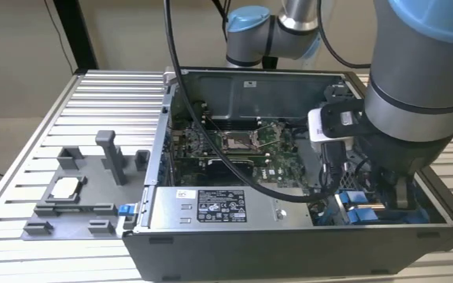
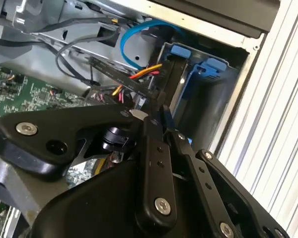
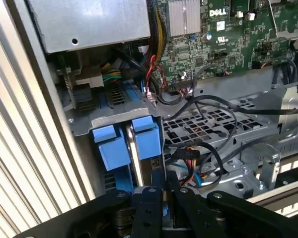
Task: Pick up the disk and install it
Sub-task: 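Insert the second disk wire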
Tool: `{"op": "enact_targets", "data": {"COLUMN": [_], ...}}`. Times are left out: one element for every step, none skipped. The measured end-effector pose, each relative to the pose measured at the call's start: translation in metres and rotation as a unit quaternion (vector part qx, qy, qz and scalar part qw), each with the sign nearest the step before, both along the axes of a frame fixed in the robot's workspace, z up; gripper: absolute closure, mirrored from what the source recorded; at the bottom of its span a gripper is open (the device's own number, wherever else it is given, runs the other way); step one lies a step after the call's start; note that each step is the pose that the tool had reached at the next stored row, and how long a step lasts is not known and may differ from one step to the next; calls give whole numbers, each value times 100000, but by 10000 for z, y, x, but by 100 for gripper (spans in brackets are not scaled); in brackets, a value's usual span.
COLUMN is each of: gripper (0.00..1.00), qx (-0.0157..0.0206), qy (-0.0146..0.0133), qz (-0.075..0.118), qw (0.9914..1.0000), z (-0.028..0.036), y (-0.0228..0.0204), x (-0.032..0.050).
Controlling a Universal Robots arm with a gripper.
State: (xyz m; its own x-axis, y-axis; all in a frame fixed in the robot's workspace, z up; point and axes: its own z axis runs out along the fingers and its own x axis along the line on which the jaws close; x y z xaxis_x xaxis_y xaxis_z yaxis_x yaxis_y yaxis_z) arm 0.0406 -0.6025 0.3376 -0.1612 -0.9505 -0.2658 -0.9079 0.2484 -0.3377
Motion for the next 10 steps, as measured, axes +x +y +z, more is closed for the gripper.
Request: {"op": "enact_targets", "data": {"gripper": [100, 100, 100, 100, 100, 100, 100, 100, 100, 100], "qx": [-210, -454, -590, -634, -715, -760, -801, -849, -904, -943], "qy": [-446, -734, -918, -1014, -1107, -1211, -1283, -1334, -1336, -1336], "qz": [3, 39, 143, 327, 543, 783, 1015, 1272, 1511, 1719], "qw": [99999, 99996, 99994, 99992, 99990, 99987, 99983, 99979, 99976, 99972], "z": [-5, -9, -15, -22, -26, -33, -41, -48, -52, -54], "y": [11, 13, 13, 14, 14, 14, 14, 14, 13, 14], "x": [-16, -26, -34, -37, -39, -39, -40, -40, -41, -42]}}
